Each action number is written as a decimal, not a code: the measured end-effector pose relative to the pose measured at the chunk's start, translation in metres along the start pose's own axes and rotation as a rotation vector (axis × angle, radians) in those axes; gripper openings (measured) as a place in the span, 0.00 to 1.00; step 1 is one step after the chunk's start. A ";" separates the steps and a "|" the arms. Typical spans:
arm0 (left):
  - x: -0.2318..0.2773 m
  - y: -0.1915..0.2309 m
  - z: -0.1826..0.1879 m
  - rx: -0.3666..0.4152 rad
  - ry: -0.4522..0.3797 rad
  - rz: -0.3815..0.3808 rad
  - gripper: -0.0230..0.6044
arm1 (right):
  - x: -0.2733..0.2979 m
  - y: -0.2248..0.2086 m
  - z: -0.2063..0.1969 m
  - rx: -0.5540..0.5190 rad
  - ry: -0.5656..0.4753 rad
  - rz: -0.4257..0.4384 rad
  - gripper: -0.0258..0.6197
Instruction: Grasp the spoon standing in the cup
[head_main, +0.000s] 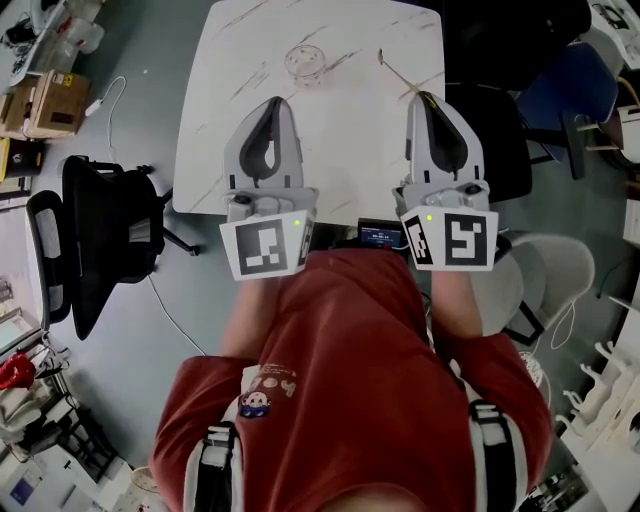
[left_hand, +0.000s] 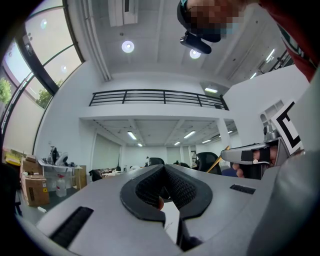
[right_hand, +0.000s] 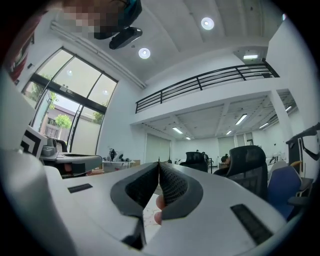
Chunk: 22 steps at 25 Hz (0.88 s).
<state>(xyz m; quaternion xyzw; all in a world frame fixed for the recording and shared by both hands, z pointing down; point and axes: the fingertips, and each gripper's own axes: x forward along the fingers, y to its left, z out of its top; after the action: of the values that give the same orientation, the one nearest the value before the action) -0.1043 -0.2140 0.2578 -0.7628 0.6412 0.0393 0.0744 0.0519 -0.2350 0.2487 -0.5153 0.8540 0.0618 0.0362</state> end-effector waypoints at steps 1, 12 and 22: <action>0.001 0.000 0.000 0.004 0.000 -0.001 0.05 | 0.001 0.001 0.000 -0.011 -0.003 -0.004 0.06; 0.013 -0.002 -0.005 -0.012 0.006 0.004 0.05 | 0.010 0.001 -0.011 -0.087 -0.010 -0.043 0.07; 0.025 -0.005 -0.010 -0.017 0.015 -0.002 0.05 | 0.018 -0.008 -0.011 -0.078 -0.011 -0.047 0.06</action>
<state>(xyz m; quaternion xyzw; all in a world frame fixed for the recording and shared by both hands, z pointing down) -0.0952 -0.2388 0.2637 -0.7644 0.6405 0.0391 0.0632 0.0509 -0.2559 0.2564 -0.5359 0.8384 0.0973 0.0222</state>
